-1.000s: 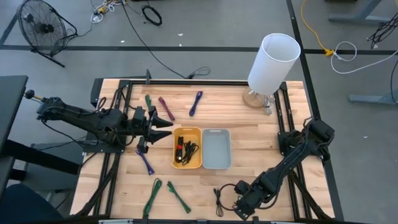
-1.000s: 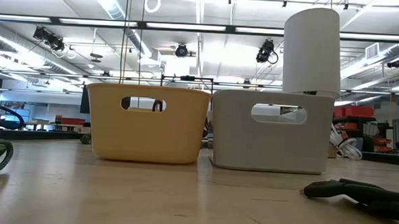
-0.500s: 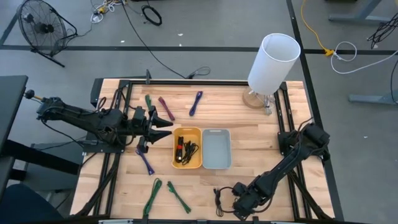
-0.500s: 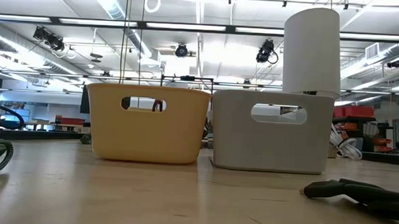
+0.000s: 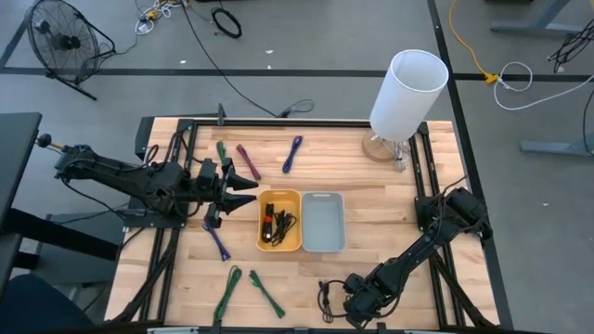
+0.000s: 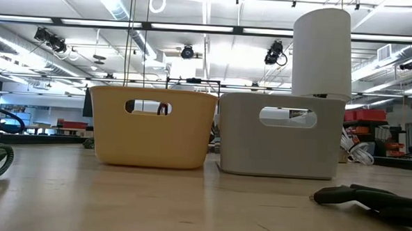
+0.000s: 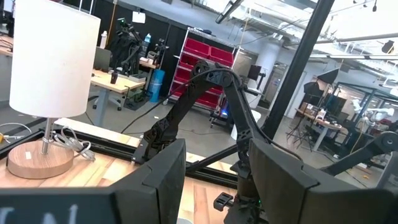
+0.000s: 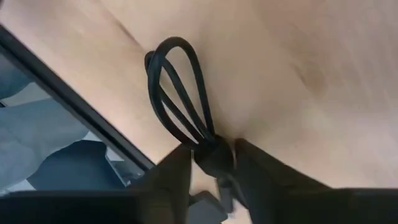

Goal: Pick & Place USB Port
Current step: Put the black charger cable into the yellow bin

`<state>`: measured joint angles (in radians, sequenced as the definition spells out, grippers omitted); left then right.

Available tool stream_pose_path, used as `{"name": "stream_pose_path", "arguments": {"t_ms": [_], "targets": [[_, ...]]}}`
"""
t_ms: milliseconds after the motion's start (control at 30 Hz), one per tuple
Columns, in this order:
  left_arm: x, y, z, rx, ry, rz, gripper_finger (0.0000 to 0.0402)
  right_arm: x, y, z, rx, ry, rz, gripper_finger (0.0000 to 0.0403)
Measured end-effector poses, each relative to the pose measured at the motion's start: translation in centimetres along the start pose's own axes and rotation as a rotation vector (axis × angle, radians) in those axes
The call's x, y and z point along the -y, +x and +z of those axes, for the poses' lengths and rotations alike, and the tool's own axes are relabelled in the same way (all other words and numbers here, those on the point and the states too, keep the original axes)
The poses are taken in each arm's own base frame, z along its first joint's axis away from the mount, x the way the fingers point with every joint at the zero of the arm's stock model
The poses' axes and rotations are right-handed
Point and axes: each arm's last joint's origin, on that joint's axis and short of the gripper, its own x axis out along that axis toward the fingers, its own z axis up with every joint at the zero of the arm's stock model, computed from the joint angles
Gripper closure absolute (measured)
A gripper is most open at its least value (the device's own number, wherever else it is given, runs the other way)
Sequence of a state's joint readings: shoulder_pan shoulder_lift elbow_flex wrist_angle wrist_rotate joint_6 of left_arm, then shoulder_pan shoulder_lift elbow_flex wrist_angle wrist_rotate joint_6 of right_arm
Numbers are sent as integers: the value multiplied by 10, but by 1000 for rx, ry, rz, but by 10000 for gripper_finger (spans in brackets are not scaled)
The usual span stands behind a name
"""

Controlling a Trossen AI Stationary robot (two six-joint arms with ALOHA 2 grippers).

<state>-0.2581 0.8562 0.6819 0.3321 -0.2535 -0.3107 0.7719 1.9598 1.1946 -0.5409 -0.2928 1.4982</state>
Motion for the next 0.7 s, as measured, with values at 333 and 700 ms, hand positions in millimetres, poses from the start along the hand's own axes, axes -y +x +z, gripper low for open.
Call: {"name": "stream_pose_path", "arguments": {"t_ms": [333, 700], "targets": [[0, 0, 0, 0, 0, 0, 220, 0, -4, 1, -48, -39, 25, 383], [0, 0, 0, 1, 3, 2, 220, -1, -111, -11, 217, -29, 279, 383]]}}
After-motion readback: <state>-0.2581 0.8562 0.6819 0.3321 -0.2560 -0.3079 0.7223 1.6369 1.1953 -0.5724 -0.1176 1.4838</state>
